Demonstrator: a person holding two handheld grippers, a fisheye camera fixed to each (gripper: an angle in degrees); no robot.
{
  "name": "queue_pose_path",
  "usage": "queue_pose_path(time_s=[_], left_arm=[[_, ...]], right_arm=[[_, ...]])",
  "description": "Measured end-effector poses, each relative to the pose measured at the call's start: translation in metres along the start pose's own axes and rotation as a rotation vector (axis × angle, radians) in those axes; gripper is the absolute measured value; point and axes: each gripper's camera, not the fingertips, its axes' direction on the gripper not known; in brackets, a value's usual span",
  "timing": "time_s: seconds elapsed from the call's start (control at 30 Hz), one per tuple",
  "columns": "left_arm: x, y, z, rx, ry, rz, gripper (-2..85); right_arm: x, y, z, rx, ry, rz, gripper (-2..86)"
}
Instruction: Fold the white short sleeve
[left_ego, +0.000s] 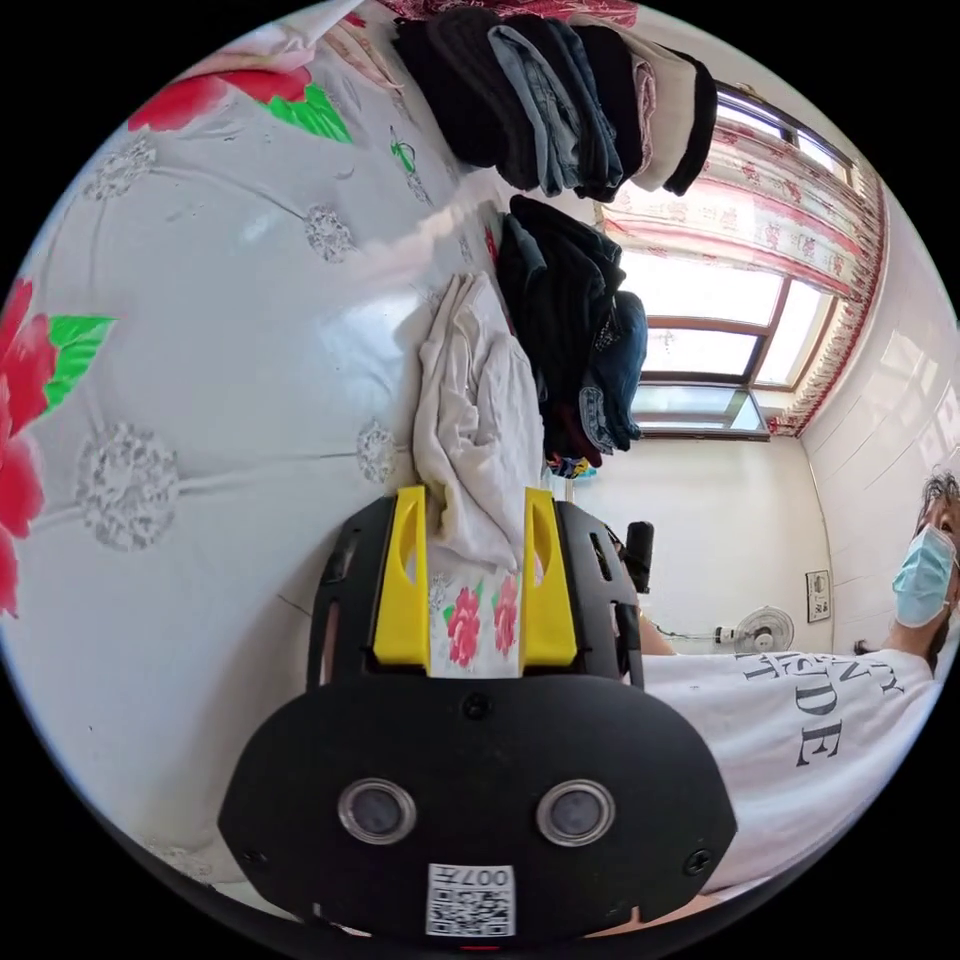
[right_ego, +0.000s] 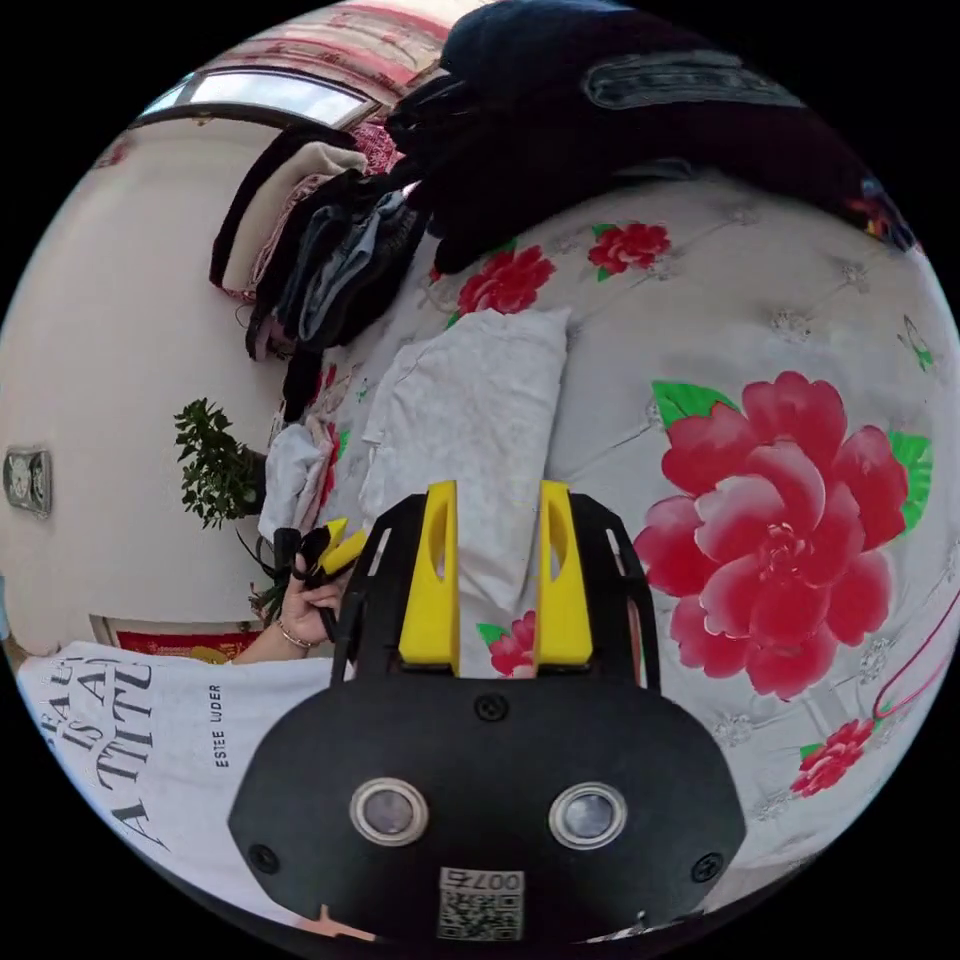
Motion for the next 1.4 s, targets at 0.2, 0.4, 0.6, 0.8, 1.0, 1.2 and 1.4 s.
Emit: queue_pose_path(time_s=[0.2,0.4,0.6,0.8,1.0,1.2,1.4], left_arm=[[-0.001,-0.032,0.044,-0.103,-0.028,-0.035,7.7],[0.032,-0.06,0.036,-0.06,-0.011,0.041,5.3],[0.131,-0.138,-0.045,0.071,-0.032,0.313,5.1],[0.193,-0.114,-0.192,0.17,-0.32,0.505,5.5],[0.09,0.005,-0.279,0.395,-0.649,0.132,6.8],[0.031,0.147,-0.224,0.48,-0.912,-0.064,5.7],[0.072,0.136,-0.074,0.294,-0.93,0.215,4.9]], right_arm=[[0.035,-0.001,0.045,-0.046,-0.151,0.185,3.9],[-0.006,-0.025,0.053,-0.052,-0.255,0.115,0.5],[-0.135,-0.08,0.044,0.061,-0.444,-0.14,0.1],[-0.294,-0.082,0.087,0.006,-0.534,-0.372,1.2],[-0.354,-0.01,0.167,-0.217,-0.287,-0.583,3.4],[-0.268,0.088,0.162,-0.4,0.25,-0.656,3.6],[-0.18,0.178,0.086,-0.46,0.7,-0.529,2.1]])
